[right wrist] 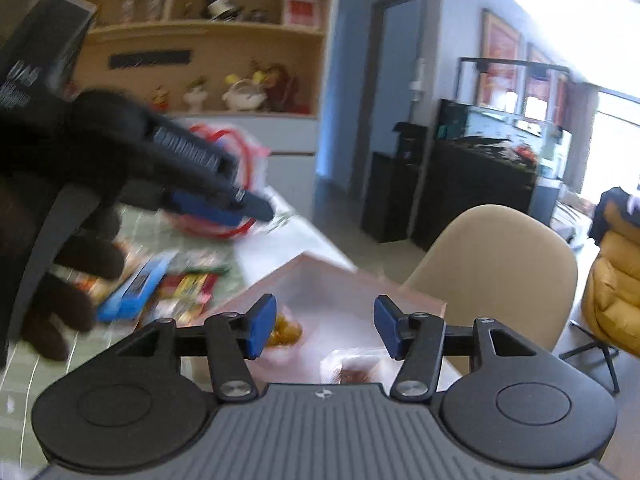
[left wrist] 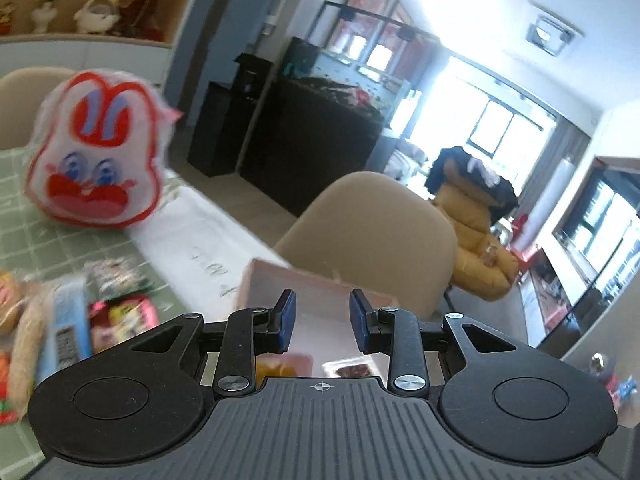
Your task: Organize snacks
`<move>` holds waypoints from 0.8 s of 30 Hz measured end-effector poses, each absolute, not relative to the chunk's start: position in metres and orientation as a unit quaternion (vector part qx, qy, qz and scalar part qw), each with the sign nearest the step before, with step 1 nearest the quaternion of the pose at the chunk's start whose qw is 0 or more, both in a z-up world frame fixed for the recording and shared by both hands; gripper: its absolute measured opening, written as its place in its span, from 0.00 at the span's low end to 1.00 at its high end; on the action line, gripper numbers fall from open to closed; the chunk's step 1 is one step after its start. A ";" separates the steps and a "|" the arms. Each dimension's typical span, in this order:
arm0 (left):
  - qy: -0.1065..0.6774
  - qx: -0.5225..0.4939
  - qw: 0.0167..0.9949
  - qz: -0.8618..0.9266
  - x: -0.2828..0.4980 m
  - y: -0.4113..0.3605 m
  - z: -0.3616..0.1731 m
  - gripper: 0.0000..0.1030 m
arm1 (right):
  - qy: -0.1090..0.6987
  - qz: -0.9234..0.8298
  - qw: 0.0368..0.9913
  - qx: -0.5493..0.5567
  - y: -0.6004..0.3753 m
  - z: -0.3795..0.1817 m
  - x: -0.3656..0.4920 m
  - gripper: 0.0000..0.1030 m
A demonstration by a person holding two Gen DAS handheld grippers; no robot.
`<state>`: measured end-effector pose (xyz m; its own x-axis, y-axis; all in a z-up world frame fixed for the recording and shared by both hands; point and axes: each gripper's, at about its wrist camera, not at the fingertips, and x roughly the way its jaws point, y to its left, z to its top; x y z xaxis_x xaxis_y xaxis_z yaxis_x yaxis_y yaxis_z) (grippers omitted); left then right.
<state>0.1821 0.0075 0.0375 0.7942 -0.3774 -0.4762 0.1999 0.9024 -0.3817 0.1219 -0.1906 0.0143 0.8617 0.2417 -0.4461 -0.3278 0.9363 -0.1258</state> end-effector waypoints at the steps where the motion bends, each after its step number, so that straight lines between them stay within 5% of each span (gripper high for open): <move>1: 0.284 -0.153 0.936 -0.142 0.175 0.012 0.034 0.32 | 0.222 0.156 0.956 -0.113 -0.186 0.010 0.116 0.53; 8: 0.384 -0.158 0.910 -0.007 0.148 0.057 -0.012 0.30 | 0.279 0.196 0.936 -0.092 -0.155 0.012 0.126 0.53; 16: 0.324 -0.216 0.915 0.104 0.157 0.169 -0.003 0.30 | 0.383 0.245 0.890 0.022 -0.089 0.039 0.219 0.56; 24: 0.324 -0.257 0.896 0.162 0.260 0.282 -0.027 0.30 | 0.405 0.268 0.874 -0.022 -0.033 0.003 0.216 0.56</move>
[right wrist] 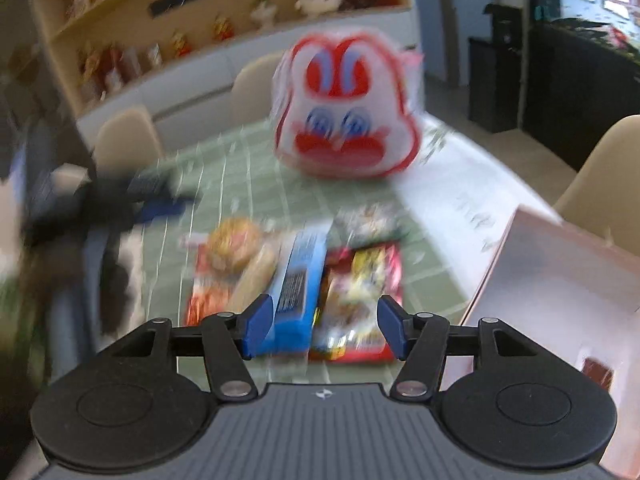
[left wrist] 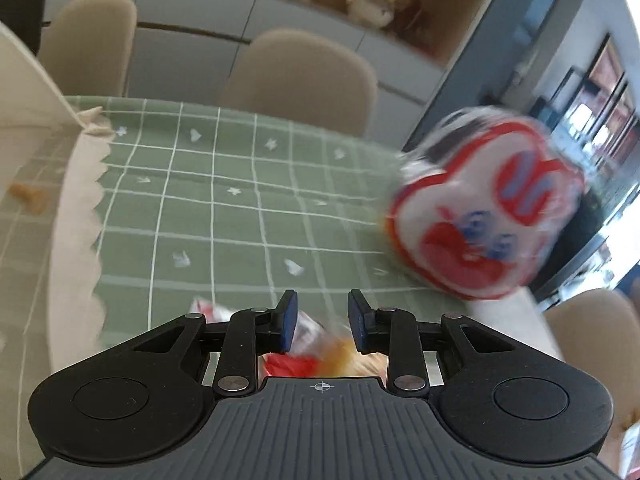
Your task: Organize snacks
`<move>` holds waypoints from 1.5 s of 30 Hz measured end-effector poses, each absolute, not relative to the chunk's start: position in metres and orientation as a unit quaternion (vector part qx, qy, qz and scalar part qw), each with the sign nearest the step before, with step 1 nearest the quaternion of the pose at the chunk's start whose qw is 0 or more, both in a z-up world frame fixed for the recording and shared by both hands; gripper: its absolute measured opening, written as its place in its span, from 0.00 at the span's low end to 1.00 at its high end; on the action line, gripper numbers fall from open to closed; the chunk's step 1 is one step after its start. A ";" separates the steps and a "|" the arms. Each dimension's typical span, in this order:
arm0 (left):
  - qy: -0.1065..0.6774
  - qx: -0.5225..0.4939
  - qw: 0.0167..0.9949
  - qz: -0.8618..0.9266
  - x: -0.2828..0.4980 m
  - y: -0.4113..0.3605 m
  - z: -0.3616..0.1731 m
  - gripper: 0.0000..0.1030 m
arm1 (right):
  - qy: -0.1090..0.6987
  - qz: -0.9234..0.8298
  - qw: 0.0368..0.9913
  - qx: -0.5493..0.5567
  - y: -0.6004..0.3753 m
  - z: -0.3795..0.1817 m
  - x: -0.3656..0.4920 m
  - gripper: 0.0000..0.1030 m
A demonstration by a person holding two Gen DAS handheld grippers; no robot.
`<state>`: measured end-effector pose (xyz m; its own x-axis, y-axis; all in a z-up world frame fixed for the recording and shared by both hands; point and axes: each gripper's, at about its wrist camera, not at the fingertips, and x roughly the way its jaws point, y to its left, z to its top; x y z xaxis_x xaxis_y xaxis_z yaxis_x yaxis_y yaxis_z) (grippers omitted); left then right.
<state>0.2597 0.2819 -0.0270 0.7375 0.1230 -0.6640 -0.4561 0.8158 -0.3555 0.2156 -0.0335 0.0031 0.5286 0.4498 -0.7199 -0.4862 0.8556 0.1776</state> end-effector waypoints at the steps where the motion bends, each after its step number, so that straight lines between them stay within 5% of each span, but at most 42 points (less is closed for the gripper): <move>1: 0.336 -0.248 0.894 0.164 0.271 0.288 -0.034 0.30 | 0.406 0.265 0.874 -0.040 -0.030 -0.004 0.211 0.56; 17: 0.400 -0.257 0.878 0.058 0.216 0.254 -0.074 0.29 | 0.386 0.298 0.871 -0.062 -0.018 -0.030 0.202 0.56; 23: 0.415 -0.274 0.867 0.040 0.175 0.234 -0.070 0.29 | 0.456 0.320 0.830 0.011 0.008 -0.059 0.214 0.56; 26: 0.427 -0.283 0.858 0.030 0.161 0.229 -0.069 0.29 | 0.476 0.317 0.820 0.017 0.007 -0.066 0.209 0.32; 37: 0.433 -0.228 0.870 -0.056 0.112 0.166 -0.048 0.29 | 0.447 0.258 0.854 -0.061 -0.087 -0.057 0.139 0.32; 45: 0.455 -0.252 0.853 0.039 0.076 0.160 -0.040 0.29 | 0.405 0.216 0.882 -0.107 -0.111 -0.070 0.101 0.38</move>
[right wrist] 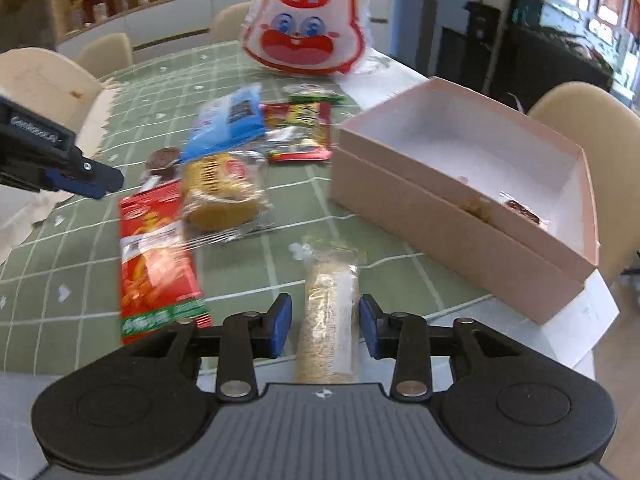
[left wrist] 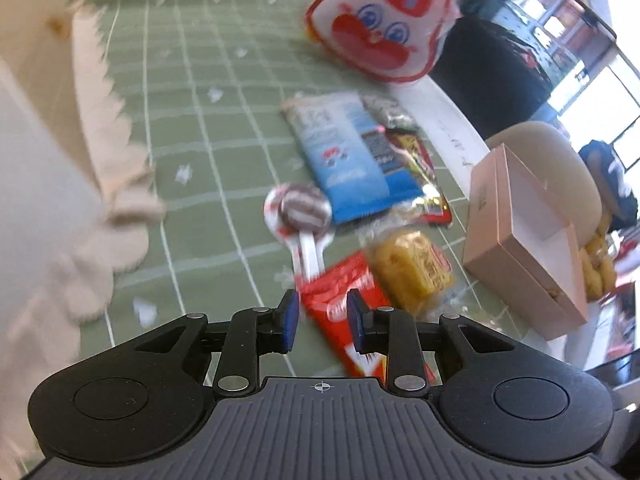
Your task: Organize snacks
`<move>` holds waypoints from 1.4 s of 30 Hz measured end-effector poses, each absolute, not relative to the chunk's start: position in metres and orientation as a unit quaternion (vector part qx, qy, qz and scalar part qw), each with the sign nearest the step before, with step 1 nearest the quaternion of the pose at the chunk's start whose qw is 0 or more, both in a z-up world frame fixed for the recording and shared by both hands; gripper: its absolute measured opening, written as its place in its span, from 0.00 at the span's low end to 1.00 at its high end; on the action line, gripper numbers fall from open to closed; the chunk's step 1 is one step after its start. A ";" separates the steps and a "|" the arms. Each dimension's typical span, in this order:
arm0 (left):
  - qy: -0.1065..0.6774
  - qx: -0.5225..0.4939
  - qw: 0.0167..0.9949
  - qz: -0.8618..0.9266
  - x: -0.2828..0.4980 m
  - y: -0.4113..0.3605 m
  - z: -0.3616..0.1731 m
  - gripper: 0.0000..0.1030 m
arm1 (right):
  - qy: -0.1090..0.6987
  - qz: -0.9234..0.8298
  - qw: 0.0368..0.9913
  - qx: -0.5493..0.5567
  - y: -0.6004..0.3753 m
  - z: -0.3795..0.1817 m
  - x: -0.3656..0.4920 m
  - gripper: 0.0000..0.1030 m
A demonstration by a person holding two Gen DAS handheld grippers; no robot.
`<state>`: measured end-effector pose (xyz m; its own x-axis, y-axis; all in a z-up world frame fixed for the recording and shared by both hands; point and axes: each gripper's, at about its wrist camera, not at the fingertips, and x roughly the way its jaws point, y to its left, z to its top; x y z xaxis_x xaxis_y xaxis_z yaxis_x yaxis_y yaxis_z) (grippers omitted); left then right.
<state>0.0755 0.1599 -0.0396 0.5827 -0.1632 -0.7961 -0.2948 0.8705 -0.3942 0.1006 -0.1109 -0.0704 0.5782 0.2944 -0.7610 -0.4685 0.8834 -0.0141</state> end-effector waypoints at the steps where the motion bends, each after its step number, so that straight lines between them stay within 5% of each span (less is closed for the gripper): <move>1: 0.460 -0.256 0.849 0.043 0.073 0.159 -0.042 0.29 | 0.398 0.223 0.883 -0.111 -0.107 -0.071 0.097 0.38; 14: 0.447 -0.130 0.885 -0.021 0.105 0.102 -0.052 0.32 | 0.414 0.306 0.850 -0.110 -0.067 -0.074 0.079 0.42; 33: 0.442 0.066 0.884 -0.136 0.076 0.016 -0.052 0.33 | 0.351 0.096 0.931 -0.026 -0.157 -0.069 0.090 0.56; 42: 0.444 0.096 0.887 -0.081 0.070 0.049 -0.053 0.33 | 0.348 0.100 0.932 -0.022 -0.160 -0.070 0.088 0.60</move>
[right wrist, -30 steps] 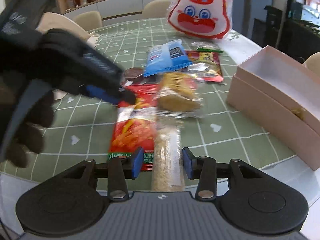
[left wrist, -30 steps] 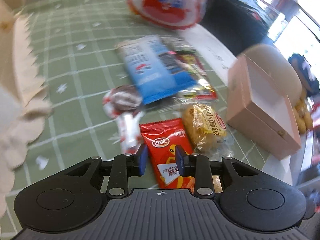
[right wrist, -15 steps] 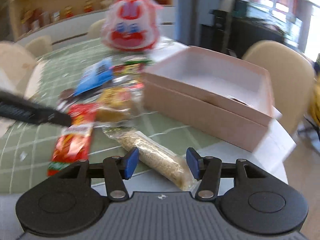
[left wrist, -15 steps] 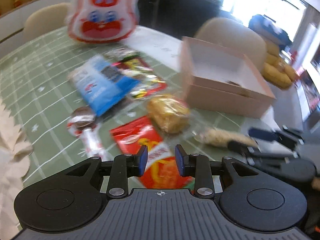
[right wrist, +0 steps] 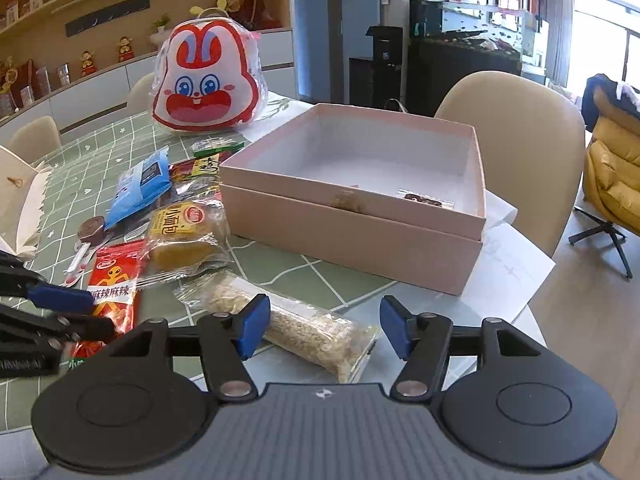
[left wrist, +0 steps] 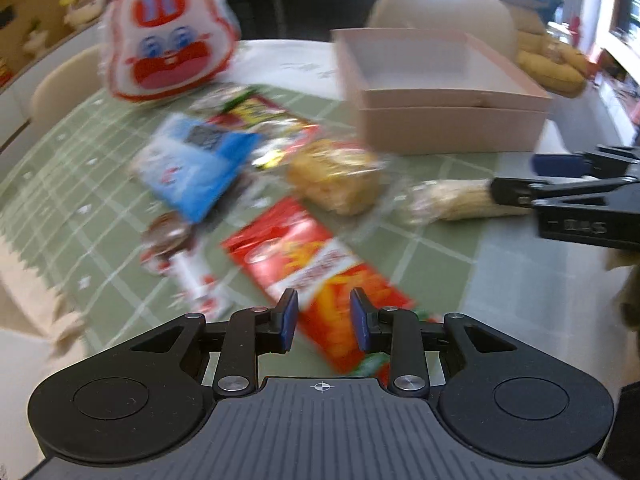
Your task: Organize snacks
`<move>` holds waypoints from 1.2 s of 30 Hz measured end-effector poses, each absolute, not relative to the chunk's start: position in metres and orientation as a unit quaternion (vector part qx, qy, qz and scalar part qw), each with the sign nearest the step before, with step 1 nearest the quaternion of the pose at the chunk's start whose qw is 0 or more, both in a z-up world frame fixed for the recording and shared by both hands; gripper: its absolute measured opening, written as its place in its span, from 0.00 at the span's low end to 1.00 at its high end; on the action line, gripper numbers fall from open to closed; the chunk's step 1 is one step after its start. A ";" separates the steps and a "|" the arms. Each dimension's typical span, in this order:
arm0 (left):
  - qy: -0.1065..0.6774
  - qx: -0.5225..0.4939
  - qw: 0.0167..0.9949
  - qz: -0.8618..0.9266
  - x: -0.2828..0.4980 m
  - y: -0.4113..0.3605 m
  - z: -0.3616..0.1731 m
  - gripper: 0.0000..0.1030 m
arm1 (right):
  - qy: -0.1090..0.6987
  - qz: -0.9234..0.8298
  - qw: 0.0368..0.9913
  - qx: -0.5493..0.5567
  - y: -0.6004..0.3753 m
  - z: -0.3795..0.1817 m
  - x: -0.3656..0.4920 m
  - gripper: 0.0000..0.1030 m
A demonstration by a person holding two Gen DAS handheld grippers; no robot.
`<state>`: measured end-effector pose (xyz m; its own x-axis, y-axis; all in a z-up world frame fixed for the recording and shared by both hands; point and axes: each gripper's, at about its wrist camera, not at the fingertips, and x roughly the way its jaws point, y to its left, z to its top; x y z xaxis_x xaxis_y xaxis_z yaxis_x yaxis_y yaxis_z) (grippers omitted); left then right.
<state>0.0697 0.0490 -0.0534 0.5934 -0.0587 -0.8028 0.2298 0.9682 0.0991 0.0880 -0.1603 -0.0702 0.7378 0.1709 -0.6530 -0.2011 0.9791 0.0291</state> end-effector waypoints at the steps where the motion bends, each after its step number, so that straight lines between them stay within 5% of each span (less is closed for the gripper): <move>1: 0.445 0.093 0.888 -0.072 0.069 0.056 -0.052 0.33 | 0.349 0.105 0.931 -0.020 -0.160 -0.069 0.088 0.60; 14: 0.455 -0.092 0.883 -0.069 0.075 0.089 -0.039 0.31 | 0.340 0.102 0.935 0.020 -0.176 -0.063 0.085 0.59; 24: 0.463 0.052 0.882 -0.071 0.098 0.019 -0.048 0.32 | 0.333 0.093 0.938 -0.019 -0.164 -0.067 0.094 0.60; 36: 0.472 0.042 0.880 -0.034 0.071 0.070 -0.052 0.34 | 0.357 0.087 0.930 0.030 -0.174 -0.073 0.118 0.59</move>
<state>0.0709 0.0703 -0.0517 0.5516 -0.0204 -0.8339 0.1004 0.9940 0.0422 0.1180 -0.1738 -0.0731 0.7301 0.1828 -0.6585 -0.1403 0.9831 0.1174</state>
